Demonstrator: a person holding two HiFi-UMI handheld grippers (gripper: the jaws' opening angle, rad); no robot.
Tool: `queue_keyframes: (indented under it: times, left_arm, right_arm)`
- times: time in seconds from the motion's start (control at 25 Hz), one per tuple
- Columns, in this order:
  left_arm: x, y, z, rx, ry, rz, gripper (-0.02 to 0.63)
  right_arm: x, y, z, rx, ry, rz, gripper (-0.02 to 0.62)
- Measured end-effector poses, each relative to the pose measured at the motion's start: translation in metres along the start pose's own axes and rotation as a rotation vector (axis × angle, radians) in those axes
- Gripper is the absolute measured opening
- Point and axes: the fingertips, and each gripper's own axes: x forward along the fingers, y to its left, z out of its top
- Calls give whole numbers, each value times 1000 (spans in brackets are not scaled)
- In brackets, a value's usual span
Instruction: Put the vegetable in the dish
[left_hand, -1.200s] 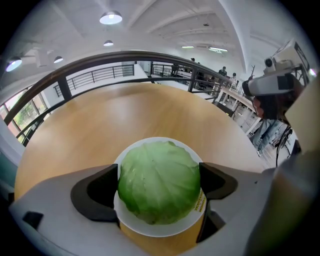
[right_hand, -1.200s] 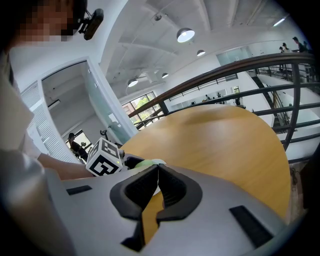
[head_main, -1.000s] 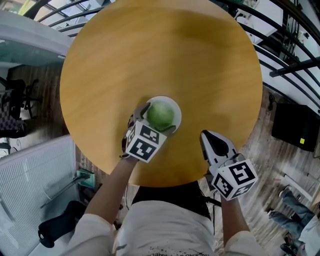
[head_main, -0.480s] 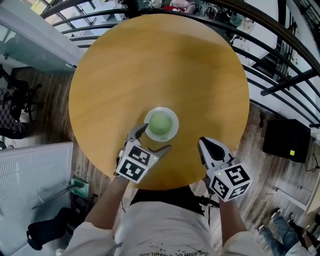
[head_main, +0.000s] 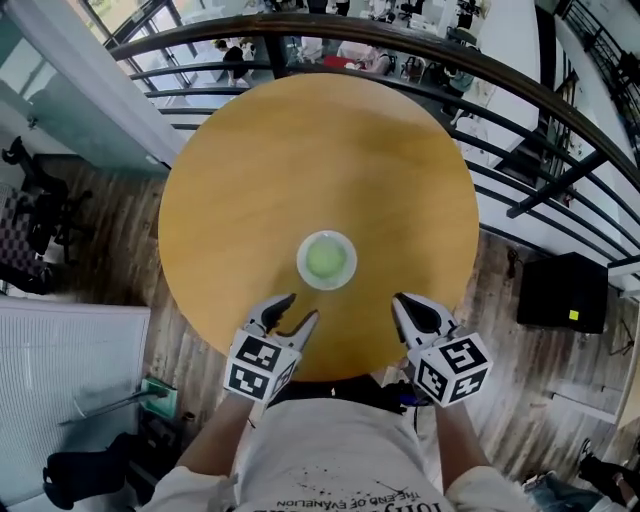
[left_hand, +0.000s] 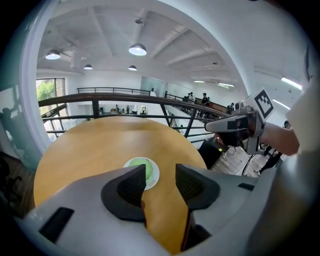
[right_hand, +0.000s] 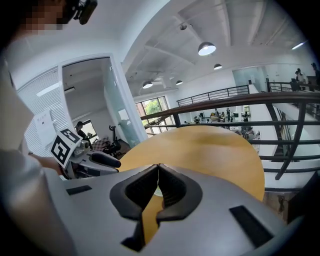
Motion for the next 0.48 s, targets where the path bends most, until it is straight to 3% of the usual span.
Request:
queue_keyframes:
  times: [0.2, 0.48]
  left_arm:
    - [-34, -13, 9, -97, -101, -1, 102]
    - [-58, -17, 10, -93, -156, 45, 32]
  right_arm:
    - [-16, 17, 8, -29, -19, -8, 25]
    - [-21, 38, 15, -49, -49, 14, 25]
